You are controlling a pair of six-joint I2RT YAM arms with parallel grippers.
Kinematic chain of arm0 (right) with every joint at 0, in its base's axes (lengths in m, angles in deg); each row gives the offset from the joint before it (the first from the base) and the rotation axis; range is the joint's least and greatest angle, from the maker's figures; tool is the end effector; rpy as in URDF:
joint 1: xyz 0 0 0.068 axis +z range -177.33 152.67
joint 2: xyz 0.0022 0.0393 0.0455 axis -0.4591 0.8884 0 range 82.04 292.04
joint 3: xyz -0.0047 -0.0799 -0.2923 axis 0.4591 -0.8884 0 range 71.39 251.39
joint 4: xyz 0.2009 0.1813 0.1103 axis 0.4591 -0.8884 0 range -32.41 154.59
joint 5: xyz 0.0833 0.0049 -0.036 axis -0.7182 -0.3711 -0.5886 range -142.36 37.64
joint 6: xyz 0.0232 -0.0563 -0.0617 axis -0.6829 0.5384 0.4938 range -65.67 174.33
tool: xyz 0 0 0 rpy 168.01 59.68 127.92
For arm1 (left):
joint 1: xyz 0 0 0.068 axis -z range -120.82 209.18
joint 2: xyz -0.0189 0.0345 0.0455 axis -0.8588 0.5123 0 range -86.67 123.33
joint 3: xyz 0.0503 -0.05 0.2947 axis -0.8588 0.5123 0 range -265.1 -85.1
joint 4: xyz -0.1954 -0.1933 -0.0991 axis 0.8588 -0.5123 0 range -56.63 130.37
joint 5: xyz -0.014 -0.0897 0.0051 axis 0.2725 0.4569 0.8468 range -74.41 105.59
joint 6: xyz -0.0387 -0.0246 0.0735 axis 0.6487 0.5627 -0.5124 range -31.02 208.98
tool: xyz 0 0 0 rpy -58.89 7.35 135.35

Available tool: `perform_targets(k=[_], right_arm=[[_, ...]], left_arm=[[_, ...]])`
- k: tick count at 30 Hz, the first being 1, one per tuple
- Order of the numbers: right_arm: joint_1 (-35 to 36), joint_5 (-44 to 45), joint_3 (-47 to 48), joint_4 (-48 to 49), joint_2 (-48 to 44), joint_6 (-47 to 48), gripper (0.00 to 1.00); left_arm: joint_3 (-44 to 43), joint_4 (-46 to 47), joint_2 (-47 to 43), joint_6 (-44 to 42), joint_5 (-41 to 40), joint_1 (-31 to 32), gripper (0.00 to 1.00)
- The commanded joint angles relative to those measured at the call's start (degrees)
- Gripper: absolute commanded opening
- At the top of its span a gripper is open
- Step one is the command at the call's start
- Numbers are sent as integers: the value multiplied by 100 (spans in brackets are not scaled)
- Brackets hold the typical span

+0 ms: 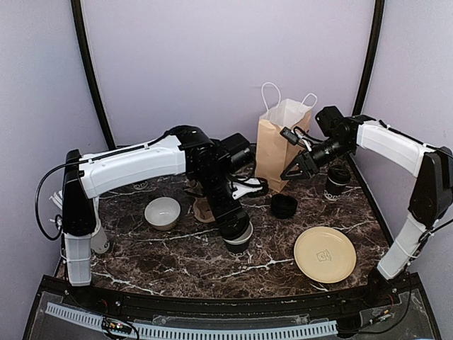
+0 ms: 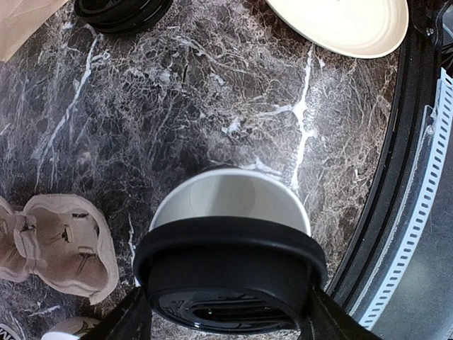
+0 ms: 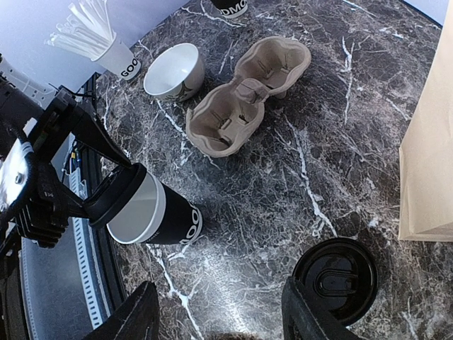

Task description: Pack the takeout coffee

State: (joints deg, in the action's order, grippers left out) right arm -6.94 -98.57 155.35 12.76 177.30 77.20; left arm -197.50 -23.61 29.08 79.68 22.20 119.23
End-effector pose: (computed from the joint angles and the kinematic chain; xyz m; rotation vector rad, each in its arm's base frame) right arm 0.3447 0.1872 0.2985 -1.1452 2.2049 1.0415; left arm 0.2353 -0.4261 0.2846 1.6239 2.2904 -0.3875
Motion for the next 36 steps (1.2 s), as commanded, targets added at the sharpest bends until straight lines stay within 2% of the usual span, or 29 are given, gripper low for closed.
perform_targets(k=[1,8,16,17,19,24,26,33,36], right_arm=[[37,-26,-98,99,-21,75,59],[36,-3,-126,97,-1,96,59],[36,-1,-139,71,49,147,59],[36,-1,-135,64,53,147,59],[36,6,-113,51,66,162,59],[36,-6,-84,12,95,191,59],[36,-10,-75,-1,107,191,59],[45,-144,-240,152,71,-32,59],[57,-366,-509,382,52,-357,59]], left_arm=[[-155,-149,19,-87,59,24,61],[-226,-125,157,-101,99,24,62],[-353,-41,308,-130,181,71,74],[-370,-26,317,-126,197,74,76],[-404,-10,339,-133,223,84,88],[-474,-12,357,-134,141,94,93],[-514,-23,334,-134,88,94,98],[-596,85,-89,-87,-295,94,99],[-267,497,-386,6,-581,65,99]])
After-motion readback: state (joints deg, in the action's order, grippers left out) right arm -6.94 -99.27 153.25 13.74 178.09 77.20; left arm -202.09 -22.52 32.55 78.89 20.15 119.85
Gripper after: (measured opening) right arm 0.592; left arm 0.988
